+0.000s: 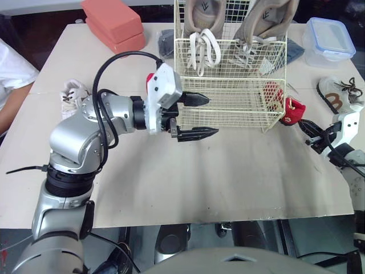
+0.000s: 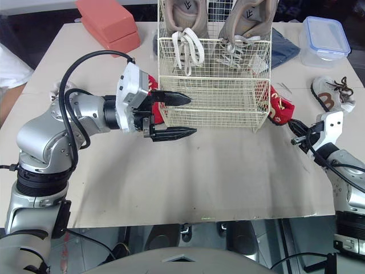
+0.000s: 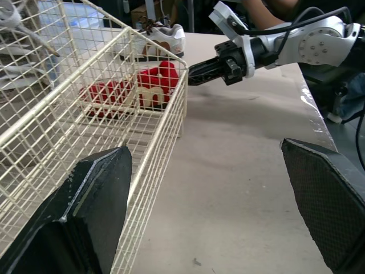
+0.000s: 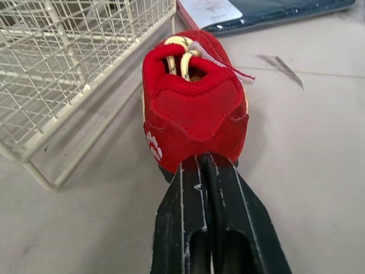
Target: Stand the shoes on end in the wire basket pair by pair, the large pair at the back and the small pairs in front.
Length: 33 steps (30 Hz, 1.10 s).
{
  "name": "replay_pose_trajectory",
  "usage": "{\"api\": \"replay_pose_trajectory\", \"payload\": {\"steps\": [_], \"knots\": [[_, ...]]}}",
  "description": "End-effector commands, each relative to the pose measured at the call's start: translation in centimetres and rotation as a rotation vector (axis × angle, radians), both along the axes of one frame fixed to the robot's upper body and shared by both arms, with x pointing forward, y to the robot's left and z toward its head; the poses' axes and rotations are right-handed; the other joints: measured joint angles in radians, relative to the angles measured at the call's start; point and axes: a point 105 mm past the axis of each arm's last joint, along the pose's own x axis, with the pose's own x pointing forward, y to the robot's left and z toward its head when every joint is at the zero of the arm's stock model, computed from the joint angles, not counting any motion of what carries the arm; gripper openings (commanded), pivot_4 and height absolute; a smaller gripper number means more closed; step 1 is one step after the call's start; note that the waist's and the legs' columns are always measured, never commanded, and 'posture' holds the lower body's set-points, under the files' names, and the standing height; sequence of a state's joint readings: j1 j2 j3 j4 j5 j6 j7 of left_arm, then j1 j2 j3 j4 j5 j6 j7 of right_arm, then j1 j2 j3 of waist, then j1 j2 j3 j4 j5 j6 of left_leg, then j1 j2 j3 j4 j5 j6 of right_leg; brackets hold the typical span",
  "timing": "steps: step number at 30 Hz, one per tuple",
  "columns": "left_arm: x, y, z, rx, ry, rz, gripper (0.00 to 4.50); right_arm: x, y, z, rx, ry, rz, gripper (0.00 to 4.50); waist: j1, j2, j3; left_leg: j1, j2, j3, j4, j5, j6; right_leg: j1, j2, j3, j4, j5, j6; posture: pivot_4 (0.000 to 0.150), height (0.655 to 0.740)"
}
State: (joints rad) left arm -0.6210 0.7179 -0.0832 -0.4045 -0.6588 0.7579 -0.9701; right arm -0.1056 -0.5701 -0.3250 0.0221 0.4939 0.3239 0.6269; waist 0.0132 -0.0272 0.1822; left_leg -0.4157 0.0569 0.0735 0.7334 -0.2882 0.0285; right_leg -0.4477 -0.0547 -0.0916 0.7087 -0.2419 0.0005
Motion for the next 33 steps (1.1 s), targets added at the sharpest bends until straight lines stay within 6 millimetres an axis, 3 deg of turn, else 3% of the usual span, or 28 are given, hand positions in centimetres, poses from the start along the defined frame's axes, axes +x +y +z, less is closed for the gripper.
{"api": "replay_pose_trajectory", "payload": {"steps": [1,4,6,8,9,15,16,21,24,27,28,31,33], "knots": [[-0.4,-0.4,1.2,-0.012,-0.056,-0.033,4.5,-0.2,-0.6,2.8,-0.019,-0.118,-0.022,0.07,0.001,0.0,0.0,0.0,0.0,0.0,0.0,0.0,0.0,0.0,0.0,0.0,0.0,0.0,0.0,0.15,0.686],[-0.5,-0.5,1.2,-0.014,-0.055,-0.043,4.5,-0.5,-0.5,3.0,-0.016,-0.128,-0.017,0.07,0.001,0.0,0.0,0.0,0.0,0.0,0.0,0.0,0.0,0.0,0.0,0.0,0.0,0.0,0.0,0.15,0.686],[-0.5,-0.5,1.1,-0.011,-0.059,-0.047,4.5,-0.6,-0.3,2.9,0.014,-0.118,-0.01,0.58,0.001,0.0,0.0,0.0,0.0,0.0,0.0,0.0,0.0,0.0,0.0,0.0,0.0,0.0,0.0,0.15,0.686],[-0.5,-0.5,1.1,-0.012,-0.062,-0.049,4.5,-0.7,0.1,2.8,0.02,-0.109,0.013,1.46,0.0,0.0,0.0,0.0,0.0,0.0,0.0,0.0,0.0,0.0,0.0,0.0,0.0,0.0,0.0,0.15,0.686],[-0.5,-0.5,1.1,-0.012,-0.063,-0.05,4.5,-0.5,0.0,2.8,0.012,-0.11,-0.002,1.6,0.001,0.0,0.0,0.0,0.0,0.0,0.0,0.0,0.0,0.0,0.0,0.0,0.0,0.0,0.0,0.15,0.686],[-1.0,-0.7,1.2,-0.016,-0.05,-0.082,4.5,0.7,0.3,2.4,0.035,-0.094,0.015,4.2,0.0,0.0,0.0,0.0,0.0,0.0,0.0,0.0,0.0,0.0,0.0,0.0,0.0,0.0,0.0,0.15,0.686],[-1.2,-0.8,1.3,-0.017,-0.047,-0.091,4.5,1.0,0.4,2.3,0.042,-0.083,0.023,4.37,0.0,0.0,0.0,0.0,0.0,0.0,0.0,0.0,0.0,0.0,0.0,0.0,0.0,0.0,0.0,0.15,0.686],[-1.3,-1.1,1.3,-0.023,-0.047,-0.106,4.5,2.5,0.2,1.8,0.067,-0.064,0.021,4.37,0.0,0.0,0.0,0.0,0.0,0.0,0.0,0.0,0.0,0.0,0.0,0.0,0.0,0.0,0.0,0.15,0.686],[-1.3,-1.2,1.3,-0.022,-0.048,-0.11,4.5,3.0,0.1,1.9,0.084,-0.065,0.023,3.6,0.001,0.0,0.0,0.0,0.0,0.0,0.0,0.0,0.0,0.0,0.0,0.0,0.0,0.0,0.0,0.15,0.686],[-1.3,-1.2,1.3,-0.023,-0.05,-0.11,4.5,2.9,0.1,1.9,0.076,-0.066,0.036,2.36,0.001,0.0,0.0,0.0,0.0,0.0,0.0,0.001,-0.002,0.0,0.0,0.0,-0.001,0.0,0.0,0.15,0.686],[-1.3,-1.2,1.3,-0.023,-0.05,-0.11,4.5,2.8,0.1,1.9,0.078,-0.068,0.037,1.66,0.001,0.0,0.0,0.0,0.0,0.0,0.0,0.001,-0.002,0.0,0.0,0.0,-0.001,0.0,0.0,0.15,0.686],[-1.3,-1.2,1.1,-0.024,-0.051,-0.111,4.5,2.4,0.1,2.1,0.065,-0.085,0.037,0.38,0.001,0.0,0.0,0.0,0.0,0.0,0.0,0.001,-0.002,0.0,0.0,0.0,-0.001,0.0,0.0,0.15,0.686],[-1.3,-1.1,1.1,-0.023,-0.053,-0.111,4.5,2.2,-0.3,2.9,0.067,-0.133,0.015,0.02,0.001,0.0,0.0,0.0,0.0,0.0,0.0,0.001,-0.002,0.0,0.0,0.0,-0.001,0.0,0.0,0.15,0.686]]}}
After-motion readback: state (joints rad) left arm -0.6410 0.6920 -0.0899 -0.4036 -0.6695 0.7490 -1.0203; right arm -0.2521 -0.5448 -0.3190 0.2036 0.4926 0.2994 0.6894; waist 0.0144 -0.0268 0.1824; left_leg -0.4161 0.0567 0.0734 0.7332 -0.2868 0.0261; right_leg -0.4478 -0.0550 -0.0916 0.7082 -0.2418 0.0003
